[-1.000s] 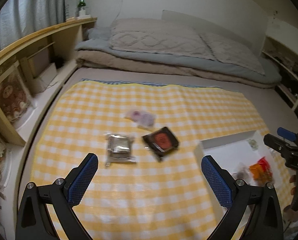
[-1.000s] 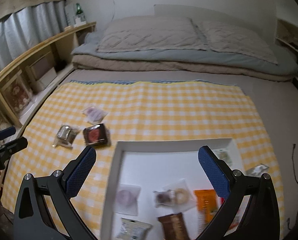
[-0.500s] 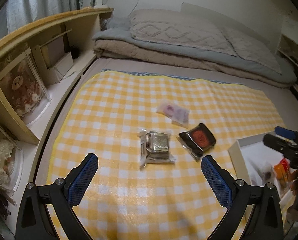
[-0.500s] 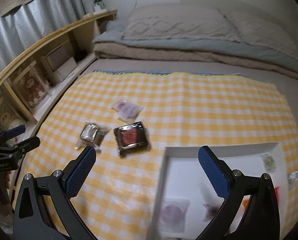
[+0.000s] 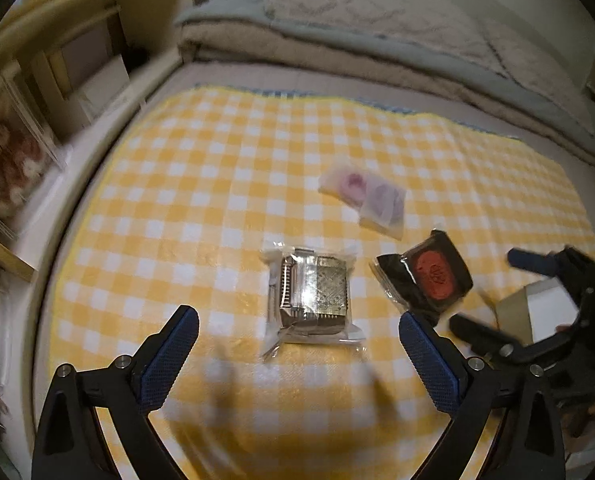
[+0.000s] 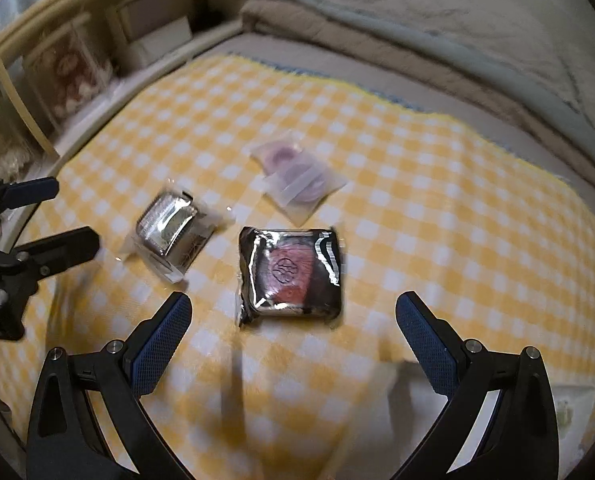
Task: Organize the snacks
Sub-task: 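Lower the left tool toward the silver square packet while the right tool approaches the black-and-red packet, then grasp the silver packet with the left tool while the right tool grasps the black-and-red packet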
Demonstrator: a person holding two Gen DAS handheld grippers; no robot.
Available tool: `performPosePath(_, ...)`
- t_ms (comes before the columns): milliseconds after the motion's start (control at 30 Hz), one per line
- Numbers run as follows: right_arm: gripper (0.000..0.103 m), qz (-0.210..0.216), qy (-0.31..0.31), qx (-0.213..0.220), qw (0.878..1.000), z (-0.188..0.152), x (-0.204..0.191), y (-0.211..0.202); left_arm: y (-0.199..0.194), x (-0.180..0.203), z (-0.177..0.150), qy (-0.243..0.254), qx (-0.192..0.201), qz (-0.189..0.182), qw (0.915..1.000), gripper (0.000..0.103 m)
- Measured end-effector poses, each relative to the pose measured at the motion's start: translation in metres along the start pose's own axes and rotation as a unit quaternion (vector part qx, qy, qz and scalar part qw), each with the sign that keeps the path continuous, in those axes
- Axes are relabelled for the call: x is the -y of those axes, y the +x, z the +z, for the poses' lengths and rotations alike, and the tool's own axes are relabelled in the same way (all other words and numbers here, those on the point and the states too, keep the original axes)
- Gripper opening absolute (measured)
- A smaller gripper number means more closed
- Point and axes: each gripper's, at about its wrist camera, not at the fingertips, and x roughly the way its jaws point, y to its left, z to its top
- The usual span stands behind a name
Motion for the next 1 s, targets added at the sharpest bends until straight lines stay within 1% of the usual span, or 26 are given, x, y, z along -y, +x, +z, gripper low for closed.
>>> performPosePath(67,0.103,0.021,0.001,-0.022,1.000,0.003,0.000,0.019,0.018,-0.002,0.008,-0.017,-0.014,-0.004,0.9998,0.098)
performPosePath(100,0.103,0.024,0.001,-0.032,0.999,0.003,0.000,0.025,0.024,-0.003,0.010,-0.021,-0.017,0.000,0.9996,0.097)
performPosePath(133,0.103,0.023,0.000,-0.042,0.999,0.003,-0.001,0.035,0.030,-0.005,0.012,-0.026,-0.022,0.004,0.9994,0.096)
performPosePath(233,0.103,0.021,-0.008,-0.055,0.998,0.002,-0.003,0.053,0.050,-0.007,0.017,-0.041,-0.035,0.014,0.9985,0.096)
performPosePath(333,0.103,0.011,-0.004,-0.074,0.997,0.003,-0.002,0.070,0.068,-0.007,0.020,-0.047,-0.045,0.016,0.9977,0.096)
performPosePath(400,0.102,0.023,0.007,-0.075,0.997,0.005,-0.001,0.077,0.078,-0.006,0.022,-0.051,-0.052,0.025,0.9970,0.096)
performPosePath(467,0.101,0.019,0.009,-0.071,0.997,0.008,0.000,0.079,0.087,-0.005,0.023,-0.048,-0.058,0.027,0.9968,0.095)
performPosePath(500,0.100,0.020,0.009,-0.067,0.998,0.010,-0.001,0.079,0.092,-0.005,0.024,-0.047,-0.060,0.028,0.9967,0.094)
performPosePath(567,0.094,0.021,0.011,-0.059,0.998,0.012,0.001,0.078,0.098,-0.003,0.025,-0.047,-0.063,0.024,0.9966,0.088)
performPosePath(600,0.092,0.021,0.012,-0.059,0.998,0.013,0.002,0.078,0.099,-0.002,0.024,-0.048,-0.064,0.022,0.9966,0.082)
performPosePath(633,0.086,0.017,0.012,-0.062,0.998,0.015,0.004,0.079,0.100,0.000,0.024,-0.048,-0.066,0.019,0.9965,0.074)
performPosePath(667,0.076,0.011,0.008,-0.063,0.998,0.013,0.004,0.078,0.104,0.002,0.026,-0.047,-0.069,0.015,0.9964,0.070)
performPosePath(700,0.074,0.002,-0.002,-0.064,0.998,0.012,0.004,0.076,0.103,0.004,0.023,-0.045,-0.070,0.013,0.9964,0.061)
performPosePath(733,0.070,0.005,-0.006,-0.063,0.998,0.011,0.004,0.074,0.104,0.006,0.022,-0.043,-0.071,0.016,0.9964,0.057)
performPosePath(833,0.067,0.014,0.013,-0.066,0.998,0.007,0.012,0.068,0.102,0.011,0.023,-0.039,-0.069,0.026,0.9965,0.052)
performPosePath(867,0.067,0.016,0.017,-0.064,0.998,0.006,0.014,0.066,0.098,0.012,0.025,-0.040,-0.065,0.029,0.9967,0.052)
performPosePath(1000,0.067,0.015,0.025,-0.043,0.999,0.009,0.019,0.053,0.074,0.016,0.029,-0.044,-0.031,0.018,0.9984,0.051)
